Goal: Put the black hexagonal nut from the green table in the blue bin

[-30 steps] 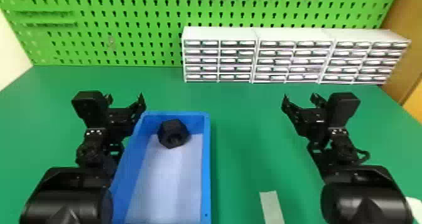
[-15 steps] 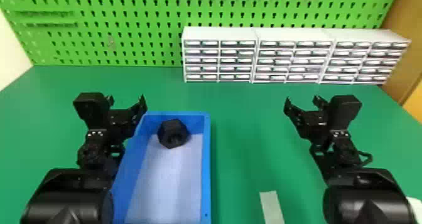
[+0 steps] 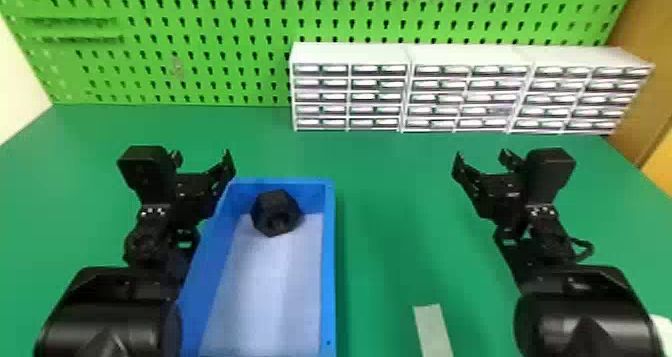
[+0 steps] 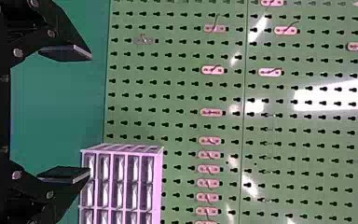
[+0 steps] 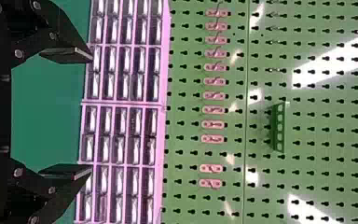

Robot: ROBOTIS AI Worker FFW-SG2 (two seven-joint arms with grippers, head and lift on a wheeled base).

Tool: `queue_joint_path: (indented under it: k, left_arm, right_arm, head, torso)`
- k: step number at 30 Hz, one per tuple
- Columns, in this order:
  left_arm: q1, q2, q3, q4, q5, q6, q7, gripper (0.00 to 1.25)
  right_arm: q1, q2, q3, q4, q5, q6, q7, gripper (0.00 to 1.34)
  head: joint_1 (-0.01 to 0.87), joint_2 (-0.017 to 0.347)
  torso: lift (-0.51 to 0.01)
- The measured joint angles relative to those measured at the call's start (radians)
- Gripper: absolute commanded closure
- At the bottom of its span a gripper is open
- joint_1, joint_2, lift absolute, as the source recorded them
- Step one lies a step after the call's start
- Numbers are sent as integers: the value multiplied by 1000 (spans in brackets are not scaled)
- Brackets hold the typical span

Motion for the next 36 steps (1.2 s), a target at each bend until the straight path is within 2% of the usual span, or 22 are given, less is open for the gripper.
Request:
queue_joint_path:
  k: [17, 36]
  left_arm:
    - [-2, 0, 0, 2, -4, 0, 2, 383]
    - [-1, 0, -6, 5, 0, 0, 3, 383]
  right_arm:
    - [9, 20, -12, 1, 27, -1, -13, 433]
    - [15, 25, -14, 0, 30, -2, -13, 435]
  head:
    - [686, 51]
    - [686, 51]
  torso:
    - [-96]
    - [-96]
